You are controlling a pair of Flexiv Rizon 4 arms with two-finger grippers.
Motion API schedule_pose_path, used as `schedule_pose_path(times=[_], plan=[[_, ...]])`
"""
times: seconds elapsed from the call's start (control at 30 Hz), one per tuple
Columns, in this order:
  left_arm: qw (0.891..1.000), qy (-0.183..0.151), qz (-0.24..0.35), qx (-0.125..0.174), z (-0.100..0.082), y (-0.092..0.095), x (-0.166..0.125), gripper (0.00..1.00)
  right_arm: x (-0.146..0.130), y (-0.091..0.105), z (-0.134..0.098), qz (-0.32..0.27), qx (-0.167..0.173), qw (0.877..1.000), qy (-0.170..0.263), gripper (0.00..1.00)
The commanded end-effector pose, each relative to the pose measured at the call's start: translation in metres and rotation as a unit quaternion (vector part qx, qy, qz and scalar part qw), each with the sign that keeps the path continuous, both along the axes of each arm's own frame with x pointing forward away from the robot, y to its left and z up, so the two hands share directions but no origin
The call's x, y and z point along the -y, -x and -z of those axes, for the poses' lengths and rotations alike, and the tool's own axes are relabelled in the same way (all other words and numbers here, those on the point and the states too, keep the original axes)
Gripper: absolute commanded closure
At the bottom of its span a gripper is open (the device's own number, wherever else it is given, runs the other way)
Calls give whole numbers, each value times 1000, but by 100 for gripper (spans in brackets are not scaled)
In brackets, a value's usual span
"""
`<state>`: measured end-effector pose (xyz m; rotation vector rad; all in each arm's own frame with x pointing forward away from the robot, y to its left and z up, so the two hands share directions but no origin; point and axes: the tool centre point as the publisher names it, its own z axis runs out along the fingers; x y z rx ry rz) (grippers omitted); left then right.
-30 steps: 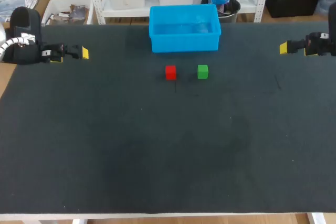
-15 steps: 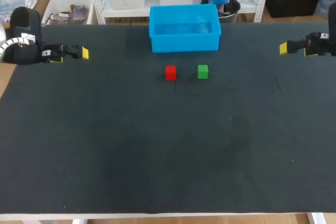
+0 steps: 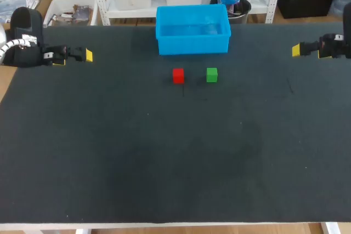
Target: Use the left arm to pick the red cube and place it into the blue plastic box first, then use the right arm to grasp the green cube and put it into the same blue plastic box after the first action is fully finished.
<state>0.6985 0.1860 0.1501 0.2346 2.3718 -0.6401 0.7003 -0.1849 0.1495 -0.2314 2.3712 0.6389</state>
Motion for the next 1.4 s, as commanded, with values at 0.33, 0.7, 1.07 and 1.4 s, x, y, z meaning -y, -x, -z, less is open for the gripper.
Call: schedule_pose_path(times=[0.33,0.7,1.07,1.4], plan=[[1000,0,0,0,0,0,0,0,0,0,0,0,0,1000,1,0],[1000,0,0,0,0,0,0,0,0,0,0,0,0,1000,1,0],[994,-90,-17,-60,3,-17,24,0,0,0,0,0,0,1000,1,0],[986,-131,-23,-98,1,-31,72,0,0,0,0,0,0,1000,1,0]])
